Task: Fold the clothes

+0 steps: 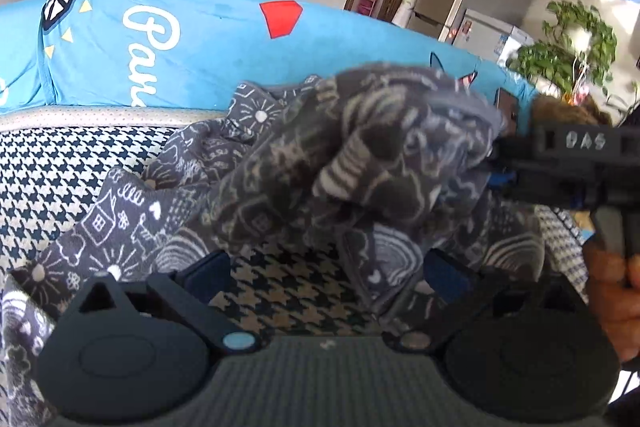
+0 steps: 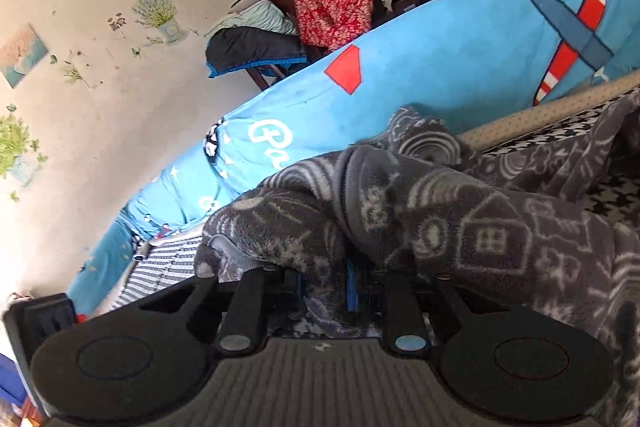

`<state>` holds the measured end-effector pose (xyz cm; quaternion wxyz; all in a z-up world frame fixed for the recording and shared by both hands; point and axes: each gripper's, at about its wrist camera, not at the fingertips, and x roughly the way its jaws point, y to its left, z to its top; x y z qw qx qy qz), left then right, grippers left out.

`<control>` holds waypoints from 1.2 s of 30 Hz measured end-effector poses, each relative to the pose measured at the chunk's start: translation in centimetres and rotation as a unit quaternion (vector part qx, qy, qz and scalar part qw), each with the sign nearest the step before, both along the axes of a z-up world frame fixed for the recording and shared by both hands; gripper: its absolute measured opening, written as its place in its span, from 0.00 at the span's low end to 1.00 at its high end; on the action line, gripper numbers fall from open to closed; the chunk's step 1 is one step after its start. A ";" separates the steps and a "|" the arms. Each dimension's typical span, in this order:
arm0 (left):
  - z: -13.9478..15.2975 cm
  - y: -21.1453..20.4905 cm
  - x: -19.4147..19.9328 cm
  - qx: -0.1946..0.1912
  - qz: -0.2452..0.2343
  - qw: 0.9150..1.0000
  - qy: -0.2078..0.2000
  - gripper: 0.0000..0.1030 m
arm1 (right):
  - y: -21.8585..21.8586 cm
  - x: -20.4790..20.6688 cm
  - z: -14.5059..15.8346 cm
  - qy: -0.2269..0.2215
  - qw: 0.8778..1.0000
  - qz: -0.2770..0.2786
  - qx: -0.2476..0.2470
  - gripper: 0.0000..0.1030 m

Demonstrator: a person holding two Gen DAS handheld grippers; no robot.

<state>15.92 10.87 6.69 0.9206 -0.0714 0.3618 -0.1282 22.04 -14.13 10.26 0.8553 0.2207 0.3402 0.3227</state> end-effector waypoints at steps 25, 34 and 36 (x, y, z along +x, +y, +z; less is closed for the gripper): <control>-0.6 2.3 2.2 -0.042 0.128 0.991 -0.008 0.68 | 3.0 0.1 -1.9 0.028 0.997 0.044 -0.050 0.54; -0.6 2.9 3.5 -0.055 0.175 0.983 -0.004 0.68 | 5.7 -5.5 -2.1 -0.061 0.977 0.117 -0.167 0.73; -0.7 2.8 3.6 -0.059 0.180 0.982 -0.002 0.68 | 6.9 -6.5 -3.2 -0.072 0.968 0.127 -0.205 0.73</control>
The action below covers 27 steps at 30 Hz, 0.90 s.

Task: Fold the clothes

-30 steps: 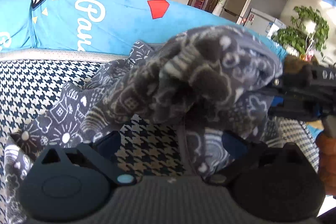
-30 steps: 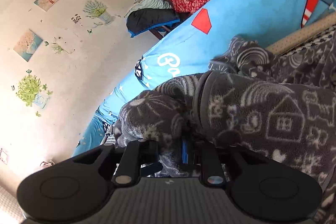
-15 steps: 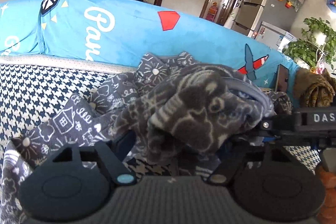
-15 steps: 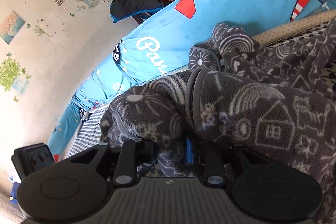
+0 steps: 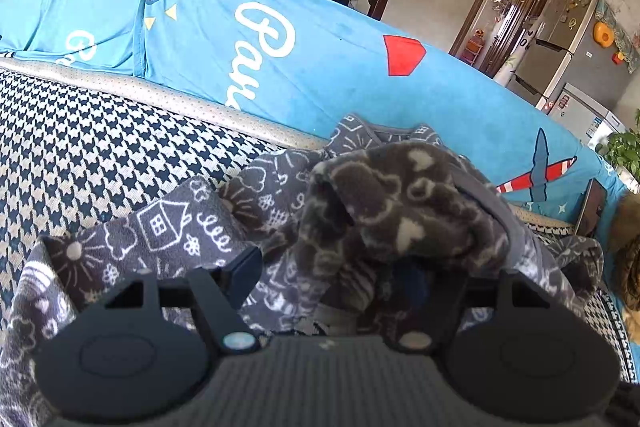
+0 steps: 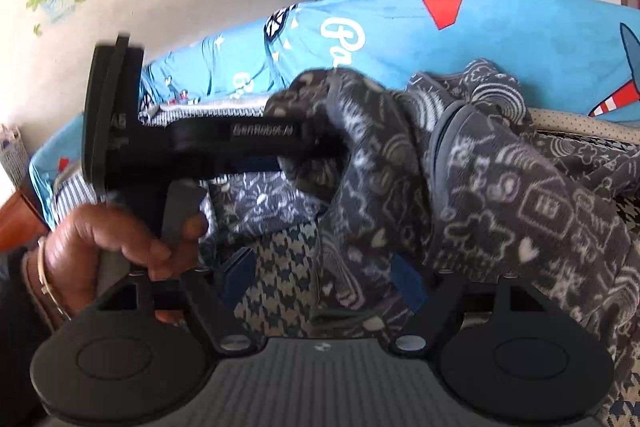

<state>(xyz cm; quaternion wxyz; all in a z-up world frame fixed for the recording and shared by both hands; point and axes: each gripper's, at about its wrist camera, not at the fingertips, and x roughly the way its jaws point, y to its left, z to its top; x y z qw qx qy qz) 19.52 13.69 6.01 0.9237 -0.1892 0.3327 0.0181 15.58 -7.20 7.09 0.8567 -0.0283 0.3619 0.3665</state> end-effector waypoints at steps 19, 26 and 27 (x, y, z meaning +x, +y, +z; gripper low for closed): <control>0.0 0.3 0.5 -0.021 0.011 1.000 0.008 0.68 | 8.1 0.0 -6.9 -0.192 0.959 -0.040 -0.205 0.81; 0.4 0.8 0.3 -0.025 0.012 1.000 0.007 0.69 | 7.3 0.9 -6.3 -0.182 0.965 -0.066 -0.176 0.42; 0.5 0.9 0.2 -0.025 0.013 1.000 0.006 0.69 | 7.1 1.1 -6.0 -0.178 0.967 -0.071 -0.169 0.36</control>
